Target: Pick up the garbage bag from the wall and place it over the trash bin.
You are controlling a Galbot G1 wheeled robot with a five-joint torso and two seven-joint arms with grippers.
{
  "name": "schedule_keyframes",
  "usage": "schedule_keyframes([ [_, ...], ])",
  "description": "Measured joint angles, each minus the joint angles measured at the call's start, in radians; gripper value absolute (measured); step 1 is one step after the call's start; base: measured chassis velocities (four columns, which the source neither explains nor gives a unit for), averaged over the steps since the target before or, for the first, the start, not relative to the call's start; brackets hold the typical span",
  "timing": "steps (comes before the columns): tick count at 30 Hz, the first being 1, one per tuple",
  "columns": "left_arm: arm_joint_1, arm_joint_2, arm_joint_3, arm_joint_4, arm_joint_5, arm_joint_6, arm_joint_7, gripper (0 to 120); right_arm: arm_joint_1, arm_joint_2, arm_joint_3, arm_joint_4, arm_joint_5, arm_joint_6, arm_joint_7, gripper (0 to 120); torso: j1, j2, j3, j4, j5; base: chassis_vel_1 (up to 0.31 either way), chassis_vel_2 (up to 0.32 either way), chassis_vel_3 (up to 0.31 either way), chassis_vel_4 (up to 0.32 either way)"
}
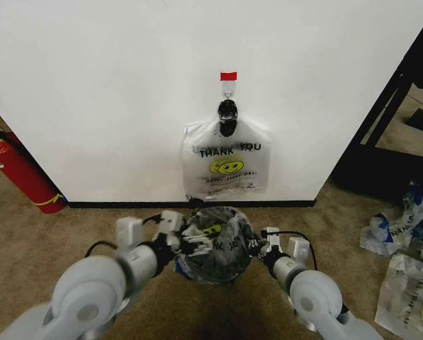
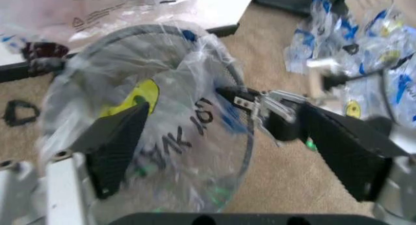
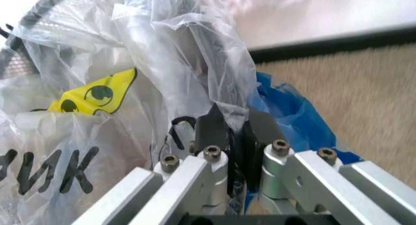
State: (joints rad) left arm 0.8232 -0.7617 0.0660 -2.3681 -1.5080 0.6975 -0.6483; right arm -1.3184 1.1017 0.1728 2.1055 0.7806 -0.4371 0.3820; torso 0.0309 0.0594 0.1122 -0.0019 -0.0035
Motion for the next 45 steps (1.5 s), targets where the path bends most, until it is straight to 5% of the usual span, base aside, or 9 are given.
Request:
schedule_keyframes([
  [6, -0.229, -0.062, 0.259, 0.174, -0.047, 0.018, -0.084, 62, -0.029, 0.011, 0.005, 0.023, -0.102, 0.04, -0.043, 1, 0.0, 0.0, 0.0, 0.0004, -0.0001, 0.0, 0.0, 0.0, 0.0],
  [9, -0.261, -0.08, 0.317, 0.222, -0.032, 0.024, -0.097, 52, -0.036, 0.01, 0.013, 0.027, -0.109, 0.042, -0.046, 1, 0.0, 0.0, 0.0, 0.0004, 0.0, 0.0, 0.0, 0.0, 0.0],
  [22, -0.325, -0.155, 0.402, 0.372, 0.061, 0.014, -0.108, 3, -0.065, 0.009, 0.031, 0.034, -0.118, 0.045, -0.064, 1, 0.0, 0.0, 0.0, 0.0005, 0.0, 0.0, 0.0, 0.0, 0.0],
  [45, -0.309, -0.273, 0.497, 0.565, 0.17, 0.037, -0.093, 0, -0.059, 0.011, 0.03, 0.032, -0.119, 0.059, -0.099, 1, 0.0, 0.0, 0.0, 0.0003, -0.0002, 0.0, 0.0, 0.0, 0.0],
])
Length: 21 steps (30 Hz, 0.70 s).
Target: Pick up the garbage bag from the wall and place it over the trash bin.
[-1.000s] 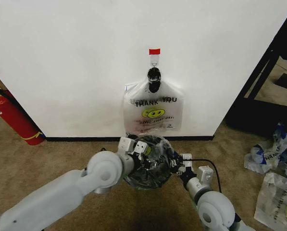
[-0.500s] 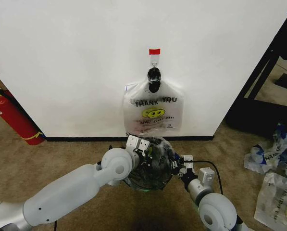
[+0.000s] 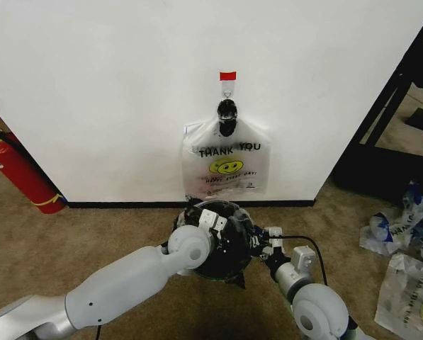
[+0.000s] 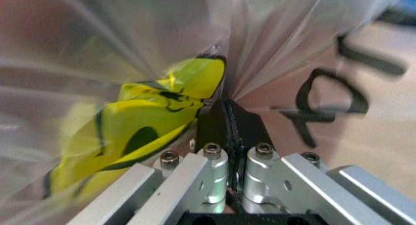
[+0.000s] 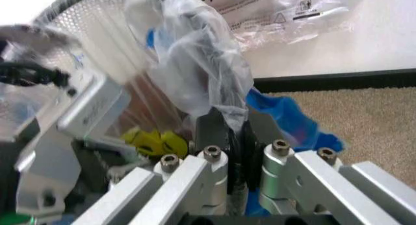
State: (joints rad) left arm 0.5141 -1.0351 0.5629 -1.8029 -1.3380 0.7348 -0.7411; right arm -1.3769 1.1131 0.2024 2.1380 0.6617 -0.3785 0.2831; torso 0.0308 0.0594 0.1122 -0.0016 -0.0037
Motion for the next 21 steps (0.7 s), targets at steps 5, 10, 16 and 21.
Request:
schedule_keyframes([
  [5, 0.01, 0.042, -0.027, -0.048, 0.01, 0.0, 0.013, 0, -0.01, 0.0, 0.012, -0.009, -0.005, 0.006, -0.003, 1, 0.0, 0.0, 0.0, 0.0, 0.0, 0.0, 0.0, 0.0, 0.0],
  [10, -0.015, 0.071, -0.055, -0.104, -0.006, -0.002, 0.021, 0, -0.015, 0.002, 0.015, -0.012, -0.007, 0.01, -0.002, 1, 0.0, 0.0, 0.0, 0.0002, 0.0001, 0.0, 0.0, 0.0, 0.0],
  [16, -0.048, 0.025, -0.012, -0.034, 0.016, -0.01, 0.024, 0, -0.025, 0.012, 0.013, 0.005, -0.006, 0.012, -0.002, 1, 0.0, 0.0, 0.0, 0.0, 0.0001, 0.0, 0.0, 0.0, 0.0],
  [21, -0.051, -0.033, 0.023, 0.052, 0.045, -0.02, 0.026, 0, -0.042, 0.009, 0.02, 0.025, -0.003, 0.013, -0.003, 1, 0.0, 0.0, 0.0, -0.0003, 0.0, 0.0, 0.0, 0.0, 0.0],
])
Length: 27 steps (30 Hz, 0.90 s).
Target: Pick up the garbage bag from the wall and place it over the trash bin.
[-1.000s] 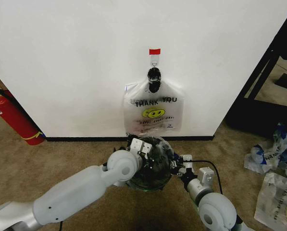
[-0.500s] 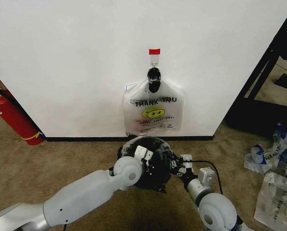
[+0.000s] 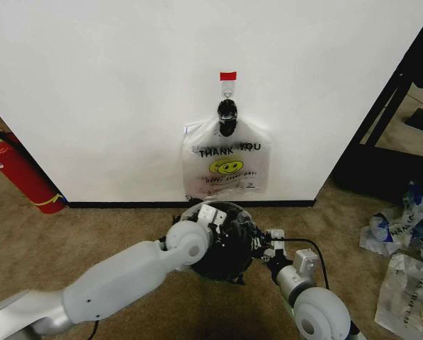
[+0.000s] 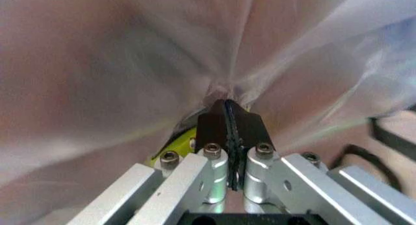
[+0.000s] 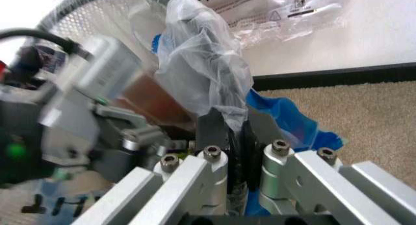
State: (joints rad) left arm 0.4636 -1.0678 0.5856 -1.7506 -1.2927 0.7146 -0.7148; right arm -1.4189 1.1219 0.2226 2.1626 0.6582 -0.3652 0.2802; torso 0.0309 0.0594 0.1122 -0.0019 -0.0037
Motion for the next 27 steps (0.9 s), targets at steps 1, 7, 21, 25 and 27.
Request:
schedule_keyframes([
  [1, 0.0, 0.0, 0.0, 0.0, 0.0, 0.0, 0.0, 0, 0.0, 0.0, 0.0, 0.0, 0.0, 0.0, 0.0, 1, 0.0, 0.0, 0.0, 0.0, 0.0, 0.0, 0.0, 0.0, 0.0],
  [7, 0.001, -0.017, 0.005, 0.042, 0.035, -0.022, 0.008, 0, 0.0, -0.002, 0.001, 0.001, 0.006, 0.004, -0.004, 1, 0.0, 0.0, 0.0, 0.0003, 0.0001, 0.0, 0.0, 0.0, 0.0],
  [21, 0.066, 0.18, -0.107, -0.276, 0.064, -0.102, 0.15, 0, 0.092, 0.044, -0.014, -0.101, 0.165, -0.023, 0.088, 1, 0.0, 0.0, 0.0, 0.0002, -0.0001, 0.0, 0.0, 0.0, 0.0],
  [25, 0.184, 0.247, -0.267, -0.399, 0.044, -0.163, 0.19, 0, 0.124, 0.086, -0.024, -0.116, 0.268, -0.053, 0.135, 1, 0.0, 0.0, 0.0, 0.0, -0.0004, 0.0, 0.0, 0.0, 0.0],
  [27, 0.295, 0.289, -0.422, -0.457, 0.062, -0.204, 0.227, 0, 0.139, 0.123, -0.036, -0.122, 0.333, -0.078, 0.165, 1, 0.0, 0.0, 0.0, 0.0004, -0.0001, 0.0, 0.0, 0.0, 0.0],
])
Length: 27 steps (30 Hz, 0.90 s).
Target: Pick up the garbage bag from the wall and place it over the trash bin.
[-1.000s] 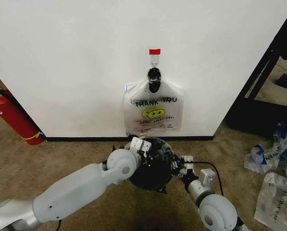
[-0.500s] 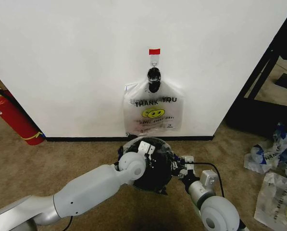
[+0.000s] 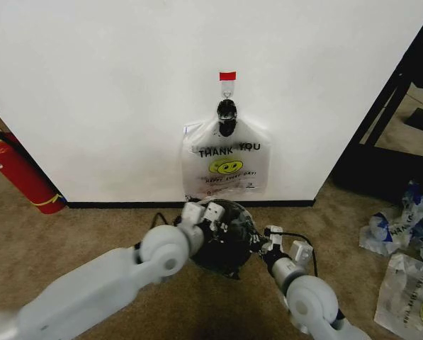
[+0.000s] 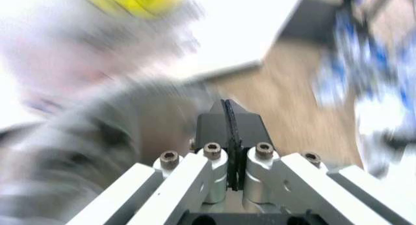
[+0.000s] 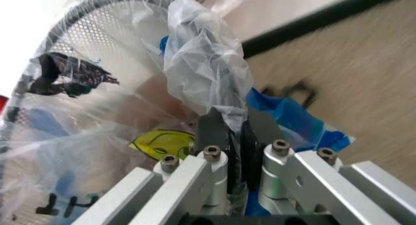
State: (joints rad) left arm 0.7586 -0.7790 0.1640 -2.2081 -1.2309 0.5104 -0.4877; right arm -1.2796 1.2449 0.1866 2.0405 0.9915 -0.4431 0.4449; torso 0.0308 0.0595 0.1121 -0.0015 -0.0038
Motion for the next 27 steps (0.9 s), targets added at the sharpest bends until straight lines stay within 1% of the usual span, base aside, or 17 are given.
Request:
schedule_keyframes([
  [1, 0.077, 0.017, -0.089, -0.032, 0.021, -0.018, 0.021, 0, 0.009, 0.02, -0.009, -0.011, 0.021, -0.011, 0.009, 1, 0.0, 0.0, 0.0, 0.0004, -0.0001, 0.0, 0.0, 0.0, 0.0],
  [2, 0.128, 0.025, -0.144, -0.051, 0.032, -0.027, 0.029, 0, 0.014, 0.03, -0.015, -0.023, 0.025, -0.014, 0.011, 1, 0.0, 0.0, 0.0, 0.0013, -0.0003, 0.0, 0.0, 0.0, 0.0],
  [3, 0.198, 0.031, -0.214, -0.074, 0.046, -0.042, 0.034, 0, 0.024, 0.044, -0.025, -0.045, 0.026, -0.018, 0.015, 1, 0.0, 0.0, 0.0, 0.0007, -0.0002, 0.0, 0.0, 0.0, 0.0],
  [4, 0.247, 0.031, -0.259, -0.088, 0.059, -0.051, 0.034, 0, 0.03, 0.051, -0.031, -0.059, 0.028, -0.021, 0.021, 1, 0.0, 0.0, 0.0, 0.0004, -0.0002, 0.0, 0.0, 0.0, 0.0],
  [5, 0.247, 0.031, -0.259, -0.088, 0.059, -0.051, 0.034, 0, 0.03, 0.051, -0.031, -0.059, 0.028, -0.021, 0.021, 1, 0.0, 0.0, 0.0, 0.0004, -0.0002, 0.0, 0.0, 0.0, 0.0],
  [6, 0.328, 0.022, -0.331, -0.102, 0.077, -0.064, 0.035, 0, 0.04, 0.061, -0.038, -0.078, 0.032, -0.031, 0.033, 1, 0.0, 0.0, 0.0, -0.0005, -0.0003, 0.0, 0.0, 0.0, 0.0],
  [8, 0.443, -0.009, -0.442, -0.111, 0.105, -0.086, 0.035, 0, 0.055, 0.07, -0.05, -0.104, 0.032, -0.048, 0.051, 1, 0.0, 0.0, 0.0, -0.0002, -0.0001, 0.0, 0.0, 0.0, 0.0],
  [11, 0.566, -0.062, -0.57, -0.103, 0.117, -0.116, 0.036, 0, 0.069, 0.074, -0.063, -0.122, 0.032, -0.065, 0.069, 1, 0.0, 0.0, 0.0, 0.0002, -0.0002, 0.0, 0.0, 0.0, 0.0],
  [12, 0.566, -0.062, -0.57, -0.103, 0.117, -0.116, 0.036, 0, 0.069, 0.074, -0.063, -0.122, 0.032, -0.065, 0.069, 1, 0.0, 0.0, 0.0, 0.0002, -0.0002, 0.0, 0.0, 0.0, 0.0],
  [13, 0.595, -0.077, -0.607, -0.098, 0.115, -0.124, 0.04, 0, 0.072, 0.071, -0.066, -0.124, 0.029, -0.065, 0.069, 1, 0.0, 0.0, 0.0, -0.0002, -0.0002, 0.0, 0.0, 0.0, 0.0],
  [16, 0.663, -0.103, -0.701, -0.088, 0.087, -0.139, 0.05, 0, 0.078, 0.057, -0.069, -0.127, 0.024, -0.079, 0.067, 1, 0.0, 0.0, 0.0, -0.0001, -0.0001, 0.0, 0.0, 0.0, 0.0],
  [18, 0.691, -0.109, -0.738, -0.087, 0.075, -0.141, 0.052, 0, 0.077, 0.05, -0.067, -0.127, 0.024, -0.086, 0.066, 2, 0.0, 0.0, 0.0, 0.0, 0.0001, 0.0, 0.0, 0.0, 0.0],
  [19, 0.698, -0.111, -0.747, -0.087, 0.073, -0.141, 0.052, 0, 0.076, 0.049, -0.065, -0.128, 0.024, -0.087, 0.065, 5, 0.0, 0.0, 0.0, 0.0, 0.0002, 0.0, 0.0, 0.0, 0.0],
  [20, 0.698, -0.111, -0.747, -0.087, 0.073, -0.141, 0.052, 0, 0.076, 0.049, -0.065, -0.128, 0.024, -0.087, 0.065, 5, 0.0, 0.0, 0.0, 0.0, 0.0002, 0.0, 0.0, 0.0, 0.0],
  [21, 0.703, -0.115, -0.753, -0.087, 0.07, -0.141, 0.052, 5, 0.074, 0.048, -0.06, -0.128, 0.024, -0.088, 0.065, 11, 0.0, 0.0, 0.0, 0.0, 0.0002, 0.0, 0.0, 0.0, 0.0],
  [26, 0.696, -0.135, -0.739, -0.097, 0.068, -0.12, 0.047, 25, 0.062, 0.052, -0.048, -0.127, 0.025, -0.087, 0.06, 29, 0.0, 0.0, 0.0, -0.0001, 0.0002, 0.0, 0.0, 0.0, 0.0],
  [27, 0.696, -0.135, -0.739, -0.097, 0.068, -0.12, 0.047, 25, 0.062, 0.052, -0.048, -0.127, 0.025, -0.087, 0.06, 29, 0.0, 0.0, 0.0, -0.0001, 0.0002, 0.0, 0.0, 0.0, 0.0],
])
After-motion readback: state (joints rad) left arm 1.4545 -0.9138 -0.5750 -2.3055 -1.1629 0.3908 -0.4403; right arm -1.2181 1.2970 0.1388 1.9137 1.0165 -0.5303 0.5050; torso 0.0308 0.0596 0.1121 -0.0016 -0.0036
